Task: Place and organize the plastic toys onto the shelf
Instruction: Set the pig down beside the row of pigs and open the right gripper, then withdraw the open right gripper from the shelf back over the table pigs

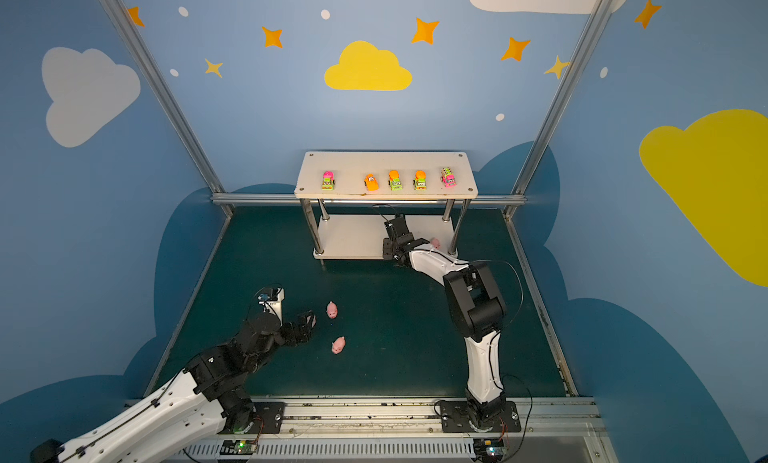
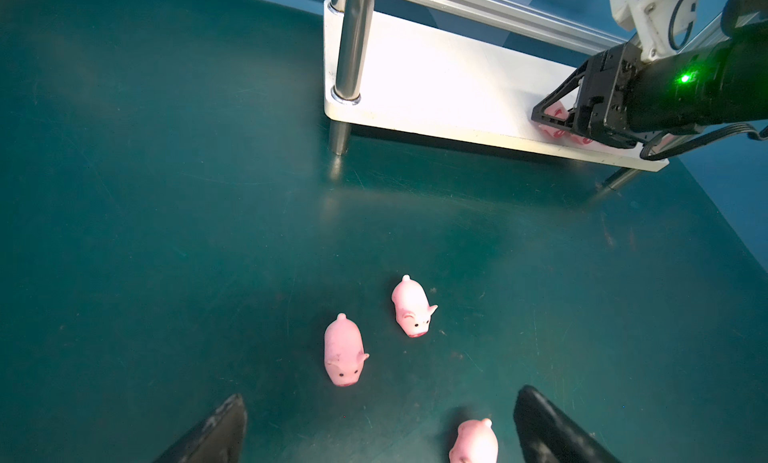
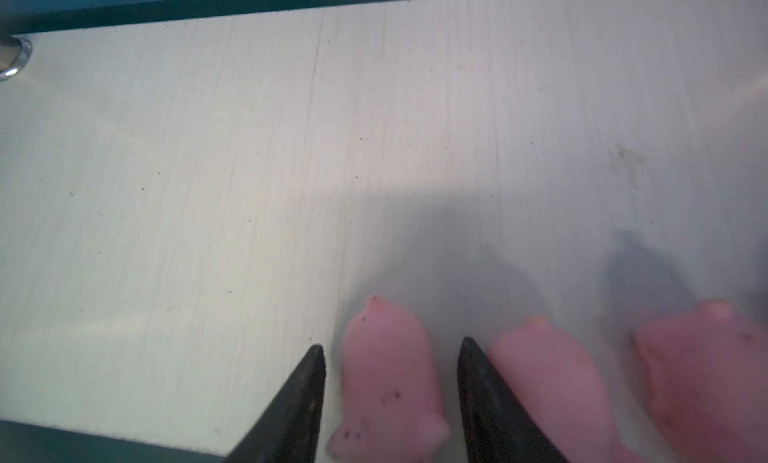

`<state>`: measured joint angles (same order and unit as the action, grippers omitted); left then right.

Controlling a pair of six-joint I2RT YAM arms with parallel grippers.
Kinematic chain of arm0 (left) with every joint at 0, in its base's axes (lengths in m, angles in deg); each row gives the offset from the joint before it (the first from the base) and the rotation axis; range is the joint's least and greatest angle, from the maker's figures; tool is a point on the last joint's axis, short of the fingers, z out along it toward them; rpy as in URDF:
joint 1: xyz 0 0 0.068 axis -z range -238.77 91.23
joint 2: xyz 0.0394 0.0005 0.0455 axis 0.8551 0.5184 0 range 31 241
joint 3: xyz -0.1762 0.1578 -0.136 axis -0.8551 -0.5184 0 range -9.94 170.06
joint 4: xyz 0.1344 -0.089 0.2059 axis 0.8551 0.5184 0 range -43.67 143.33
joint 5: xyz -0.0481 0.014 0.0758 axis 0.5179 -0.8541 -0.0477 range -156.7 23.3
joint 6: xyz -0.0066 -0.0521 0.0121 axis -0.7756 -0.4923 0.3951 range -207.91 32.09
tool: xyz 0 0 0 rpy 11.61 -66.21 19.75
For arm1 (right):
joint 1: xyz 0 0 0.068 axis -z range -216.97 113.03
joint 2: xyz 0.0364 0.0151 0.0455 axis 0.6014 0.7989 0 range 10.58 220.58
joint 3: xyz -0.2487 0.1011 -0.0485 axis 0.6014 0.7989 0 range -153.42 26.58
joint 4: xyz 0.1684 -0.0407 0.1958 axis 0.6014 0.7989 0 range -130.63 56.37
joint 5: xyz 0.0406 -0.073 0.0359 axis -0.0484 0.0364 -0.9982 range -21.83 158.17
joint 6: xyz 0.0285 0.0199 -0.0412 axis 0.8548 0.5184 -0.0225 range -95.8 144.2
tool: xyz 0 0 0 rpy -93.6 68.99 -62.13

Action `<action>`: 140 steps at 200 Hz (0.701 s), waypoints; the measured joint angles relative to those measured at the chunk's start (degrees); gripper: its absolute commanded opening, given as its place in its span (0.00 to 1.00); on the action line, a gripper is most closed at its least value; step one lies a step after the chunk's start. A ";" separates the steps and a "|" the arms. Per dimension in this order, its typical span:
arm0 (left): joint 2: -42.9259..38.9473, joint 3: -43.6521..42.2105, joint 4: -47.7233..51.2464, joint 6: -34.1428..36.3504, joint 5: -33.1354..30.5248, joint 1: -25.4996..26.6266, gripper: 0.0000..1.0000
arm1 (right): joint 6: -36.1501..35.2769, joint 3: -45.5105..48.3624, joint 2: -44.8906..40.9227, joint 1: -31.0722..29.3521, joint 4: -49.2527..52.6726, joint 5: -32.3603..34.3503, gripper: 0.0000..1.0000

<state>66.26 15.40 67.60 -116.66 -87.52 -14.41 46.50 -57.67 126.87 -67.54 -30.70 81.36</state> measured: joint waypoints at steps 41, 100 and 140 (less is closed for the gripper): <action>-0.83 0.00 0.15 0.00 0.02 0.00 1.00 | -0.02 0.00 -2.60 -0.48 1.18 -0.24 0.56; -2.82 0.00 0.87 -0.39 0.33 0.00 1.00 | 0.02 2.75 -7.61 -1.42 1.07 -0.22 0.60; -3.85 0.02 1.38 -0.59 0.81 0.00 1.00 | 1.11 9.38 -12.41 -2.89 0.81 -0.48 0.77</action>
<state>62.42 15.42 68.98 -117.25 -86.71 -14.41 47.62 -48.29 114.46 -70.43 -29.89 80.88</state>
